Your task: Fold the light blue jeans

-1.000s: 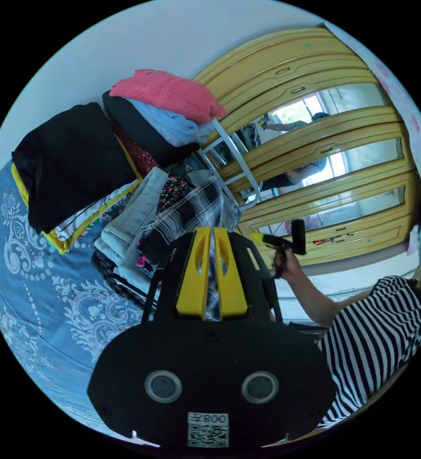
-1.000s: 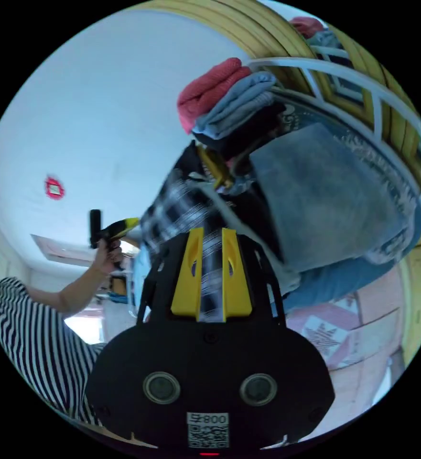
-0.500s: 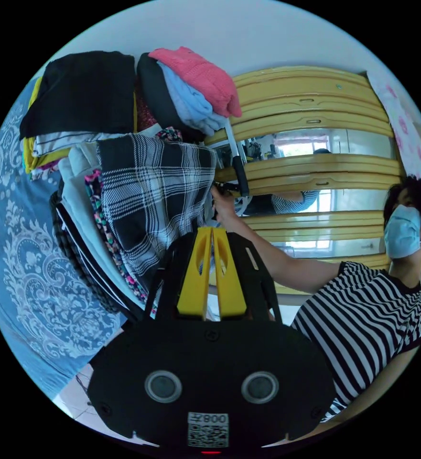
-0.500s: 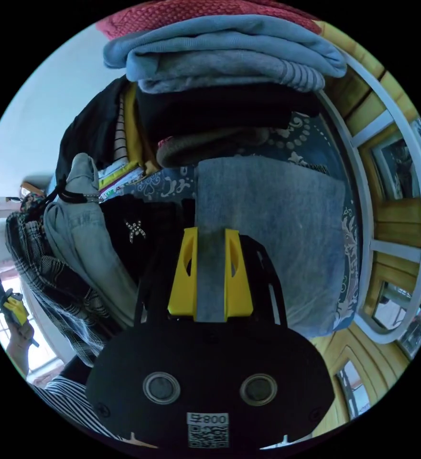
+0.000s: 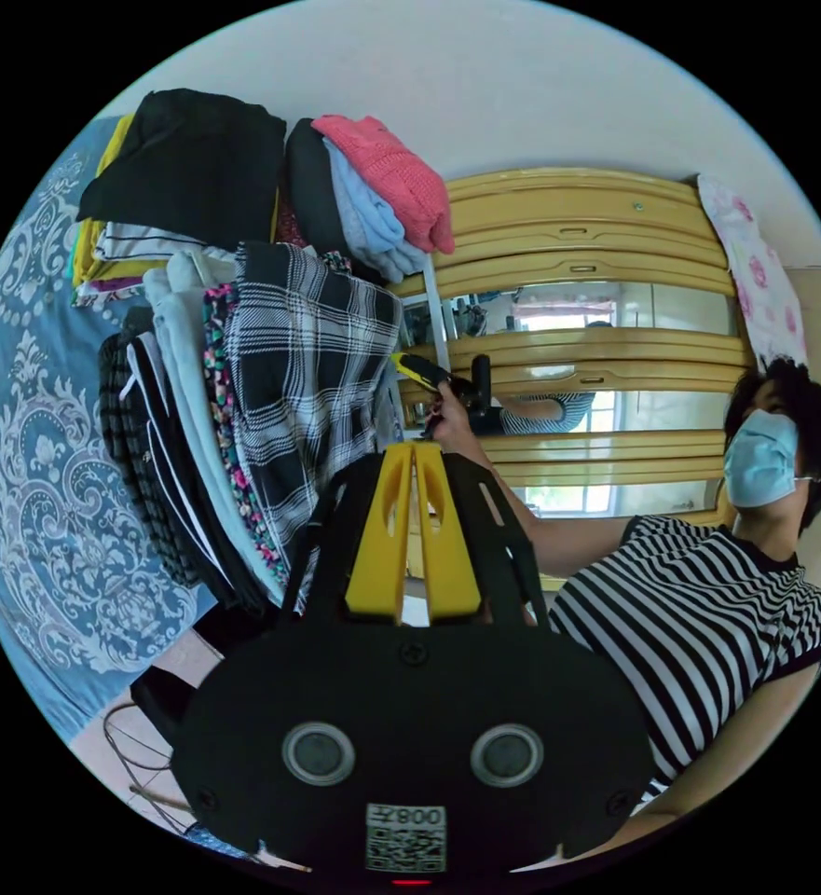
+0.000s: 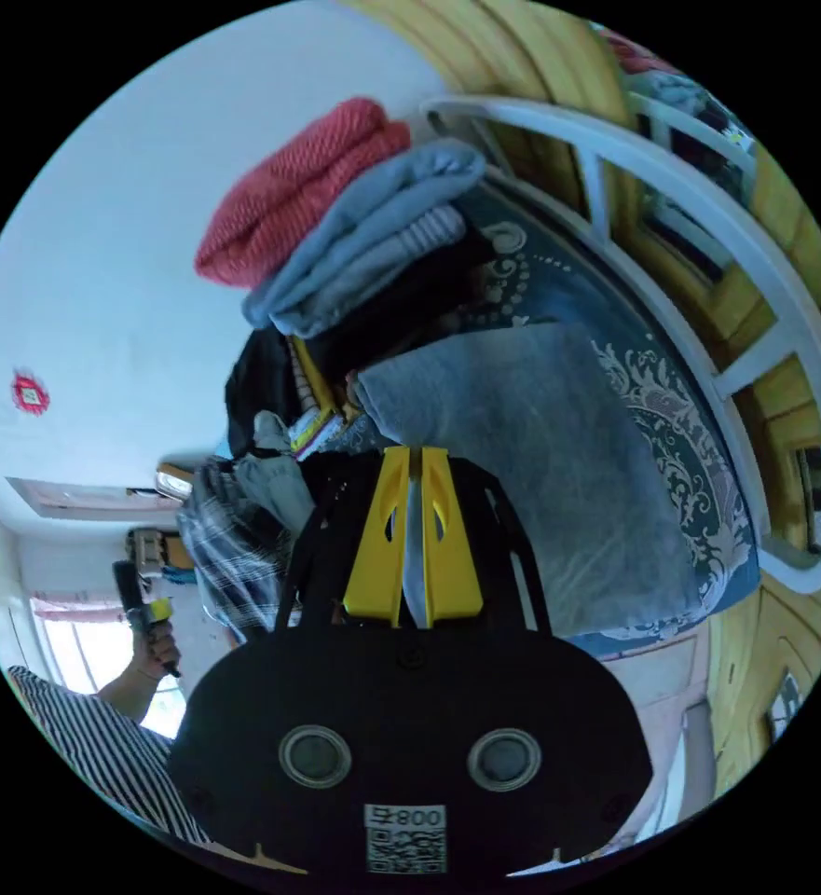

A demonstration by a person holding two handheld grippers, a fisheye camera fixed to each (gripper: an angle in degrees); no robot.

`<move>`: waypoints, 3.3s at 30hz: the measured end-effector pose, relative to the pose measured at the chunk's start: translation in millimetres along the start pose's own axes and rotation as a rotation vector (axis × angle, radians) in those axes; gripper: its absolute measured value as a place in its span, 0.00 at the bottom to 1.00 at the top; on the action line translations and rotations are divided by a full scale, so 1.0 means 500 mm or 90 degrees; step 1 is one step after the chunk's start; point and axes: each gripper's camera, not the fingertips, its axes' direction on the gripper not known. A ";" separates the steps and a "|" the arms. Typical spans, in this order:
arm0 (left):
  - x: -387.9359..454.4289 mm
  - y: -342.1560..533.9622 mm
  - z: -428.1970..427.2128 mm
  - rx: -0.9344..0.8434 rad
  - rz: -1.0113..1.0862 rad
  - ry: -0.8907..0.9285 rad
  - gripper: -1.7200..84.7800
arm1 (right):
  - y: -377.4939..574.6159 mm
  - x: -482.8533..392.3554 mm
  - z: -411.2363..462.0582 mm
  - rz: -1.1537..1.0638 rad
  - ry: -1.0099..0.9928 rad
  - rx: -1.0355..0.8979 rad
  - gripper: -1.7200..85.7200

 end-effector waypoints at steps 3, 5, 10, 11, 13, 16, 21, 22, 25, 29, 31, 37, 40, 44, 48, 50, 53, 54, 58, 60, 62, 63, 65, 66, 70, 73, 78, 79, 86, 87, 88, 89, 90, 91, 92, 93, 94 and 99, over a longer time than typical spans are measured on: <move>0.063 0.036 -0.022 0.029 -0.009 0.043 0.02 | 0.062 0.033 -0.096 0.034 -0.078 0.093 0.04; 0.107 0.056 -0.033 0.042 -0.009 0.068 0.02 | 0.114 0.037 -0.171 0.037 -0.140 0.175 0.04; 0.247 0.102 -0.054 0.044 0.028 0.106 0.02 | 0.194 -0.061 -0.280 -0.051 -0.217 0.310 0.04; 0.286 0.112 -0.062 0.044 0.043 0.114 0.03 | 0.209 -0.102 -0.298 -0.084 -0.227 0.336 0.04; 0.348 0.130 -0.076 0.049 0.069 0.127 0.03 | 0.229 -0.170 -0.321 -0.133 -0.243 0.369 0.04; 0.458 0.161 -0.108 0.063 0.123 0.144 0.03 | 0.256 -0.298 -0.345 -0.207 -0.253 0.402 0.04; 0.691 0.225 -0.201 0.110 0.252 0.112 0.07 | 0.326 -0.536 -0.374 -0.348 -0.280 0.449 0.04; 0.718 0.232 -0.213 0.117 0.266 0.106 0.08 | 0.349 -0.598 -0.378 -0.382 -0.291 0.458 0.04; 0.858 0.276 -0.269 0.159 0.339 0.062 0.11 | 0.412 -0.746 -0.371 -0.466 -0.338 0.468 0.04; 1.059 0.352 -0.327 0.210 0.438 -0.017 0.15 | 0.508 -0.935 -0.295 -0.558 -0.381 0.428 0.04; 1.134 0.385 -0.345 0.230 0.468 -0.062 0.16 | 0.550 -0.996 -0.237 -0.589 -0.405 0.405 0.04; 1.309 0.497 -0.381 0.206 0.480 -0.102 0.13 | 0.631 -1.128 0.040 -0.622 -0.479 0.273 0.04; 1.355 0.564 -0.426 0.260 0.396 -0.172 0.06 | 0.650 -1.163 0.212 -0.626 -0.517 0.178 0.04; 1.404 0.657 -0.519 0.316 0.255 -0.270 0.03 | 0.659 -1.177 0.427 -0.621 -0.519 0.071 0.04; 1.485 0.755 -0.634 0.419 0.156 -0.337 0.02 | 0.651 -1.165 0.591 -0.612 -0.501 -0.011 0.04; 1.542 0.785 -0.670 0.454 0.134 -0.399 0.02 | 0.639 -1.143 0.693 -0.598 -0.482 -0.056 0.04; 1.644 0.810 -0.716 0.489 0.109 -0.469 0.02 | 0.613 -1.091 0.822 -0.555 -0.490 -0.107 0.04; 1.685 0.814 -0.727 0.497 0.103 -0.491 0.02 | 0.607 -1.078 0.847 -0.542 -0.496 -0.117 0.04; 1.803 0.801 -0.743 0.484 0.091 -0.559 0.02 | 0.566 -0.992 1.004 -0.480 -0.511 -0.176 0.04; 1.874 0.781 -0.744 0.467 0.080 -0.597 0.02 | 0.546 -0.965 1.057 -0.466 -0.515 -0.194 0.04; 1.921 0.761 -0.744 0.459 0.072 -0.613 0.02 | 0.513 -0.935 1.115 -0.457 -0.528 -0.208 0.04; 1.953 0.747 -0.744 0.458 0.067 -0.621 0.02 | 0.504 -0.928 1.128 -0.456 -0.531 -0.210 0.04; 1.999 0.723 -0.743 0.460 0.059 -0.631 0.02 | 0.465 -0.903 1.176 -0.456 -0.543 -0.220 0.04; 2.030 0.706 -0.742 0.460 0.054 -0.634 0.02 | 0.455 -0.897 1.187 -0.456 -0.545 -0.221 0.04; 2.115 0.650 -0.732 0.440 0.045 -0.657 0.02 | 0.388 -0.838 1.277 -0.449 -0.555 -0.241 0.04; 2.163 0.602 -0.724 0.400 0.035 -0.679 0.02 | 0.355 -0.785 1.369 -0.415 -0.529 -0.270 0.04; 2.196 0.522 -0.743 0.340 0.007 -0.657 0.02 | 0.335 -0.719 1.507 -0.352 -0.495 -0.307 0.04; 2.199 0.513 -0.749 0.336 0.009 -0.653 0.02 | 0.333 -0.711 1.536 -0.344 -0.484 -0.309 0.04; 2.256 0.371 -0.841 0.288 0.098 -0.607 0.02 | 0.339 -0.657 1.592 -0.288 -0.450 -0.212 0.04; 2.276 0.342 -0.853 0.281 0.132 -0.596 0.02 | 0.338 -0.652 1.585 -0.284 -0.457 -0.195 0.04; 2.287 0.326 -0.858 0.277 0.150 -0.591 0.02 | 0.335 -0.642 1.568 -0.283 -0.470 -0.161 0.04; 2.311 0.294 -0.866 0.270 0.184 -0.583 0.02 | 0.332 -0.635 1.546 -0.285 -0.476 -0.126 0.04; 2.340 0.263 -0.871 0.265 0.220 -0.577 0.02 | 0.331 -0.632 1.534 -0.288 -0.477 -0.108 0.04; 2.356 0.248 -0.873 0.264 0.238 -0.575 0.02 | 0.331 -0.628 1.505 -0.302 -0.474 -0.073 0.04; 2.390 0.221 -0.874 0.262 0.278 -0.573 0.02 | 0.334 -0.624 1.475 -0.320 -0.468 -0.040 0.04; 2.424 0.198 -0.874 0.260 0.317 -0.572 0.02 | 0.337 -0.621 1.461 -0.328 -0.466 -0.024 0.04; 2.441 0.188 -0.873 0.260 0.335 -0.571 0.02 | 0.345 -0.613 1.435 -0.338 -0.468 0.002 0.04; 2.571 0.136 -0.849 0.239 0.445 -0.579 0.02 | 0.410 -0.565 1.360 -0.410 -0.452 0.041 0.04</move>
